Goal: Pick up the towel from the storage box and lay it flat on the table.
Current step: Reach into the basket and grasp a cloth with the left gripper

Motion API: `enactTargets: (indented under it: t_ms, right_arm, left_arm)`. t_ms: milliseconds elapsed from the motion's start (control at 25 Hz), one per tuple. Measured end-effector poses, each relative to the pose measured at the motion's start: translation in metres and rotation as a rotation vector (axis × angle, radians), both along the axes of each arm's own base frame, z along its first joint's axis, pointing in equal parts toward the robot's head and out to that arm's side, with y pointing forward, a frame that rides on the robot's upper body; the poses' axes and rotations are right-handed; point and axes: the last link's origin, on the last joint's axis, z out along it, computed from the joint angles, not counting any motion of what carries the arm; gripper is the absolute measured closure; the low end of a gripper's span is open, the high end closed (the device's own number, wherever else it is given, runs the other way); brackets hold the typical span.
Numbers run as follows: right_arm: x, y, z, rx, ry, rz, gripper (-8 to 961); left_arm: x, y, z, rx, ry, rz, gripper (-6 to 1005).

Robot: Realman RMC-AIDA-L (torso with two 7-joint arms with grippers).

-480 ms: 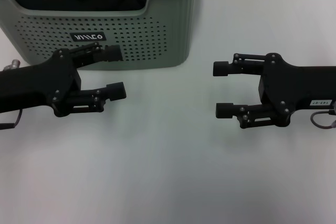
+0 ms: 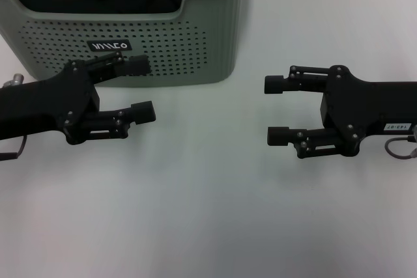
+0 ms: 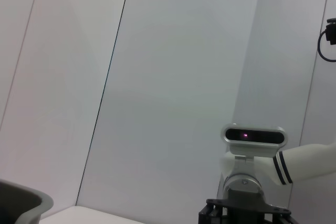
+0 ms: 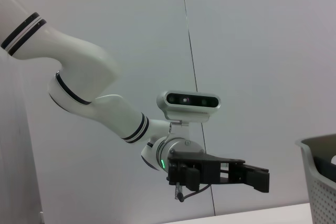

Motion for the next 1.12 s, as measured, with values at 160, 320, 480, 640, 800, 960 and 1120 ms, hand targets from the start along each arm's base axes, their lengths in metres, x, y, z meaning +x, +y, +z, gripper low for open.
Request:
enactTargets:
  t_ms: [160, 320, 480, 640, 800, 960, 1120]
  right_arm:
    - [0.0, 0.001, 0.0, 0.004, -0.002, -0.003, 187]
    - [0.004, 0.007, -0.003, 0.048, -0.027, -0.032, 186]
    - [0.015, 0.012, 0.0, 0.099, -0.044, -0.088, 186]
    - [0.029, 0.011, 0.01, 0.152, -0.006, -0.161, 186]
    - [0.04, 0.01, 0.021, 0.204, 0.039, -0.221, 186]
    - [0.045, 0.006, 0.027, 0.217, 0.063, -0.234, 186]
    - [0.043, 0.006, 0.027, 0.215, 0.071, -0.229, 186]
  left_arm:
    - [0.0, 0.0, 0.0, 0.001, -0.001, -0.001, 145]
    - [0.007, 0.005, 0.0, -0.022, -0.031, 0.009, 146]
    - [0.023, 0.018, 0.002, -0.032, -0.07, -0.003, 147]
    - [0.044, 0.042, 0.017, 0.013, -0.12, -0.019, 148]
    - [0.065, 0.069, 0.04, 0.055, -0.128, -0.024, 218]
    - [0.098, 0.102, 0.068, 0.082, -0.062, 0.005, 225]
    - [0.129, 0.121, 0.107, 0.169, 0.069, 0.114, 231]
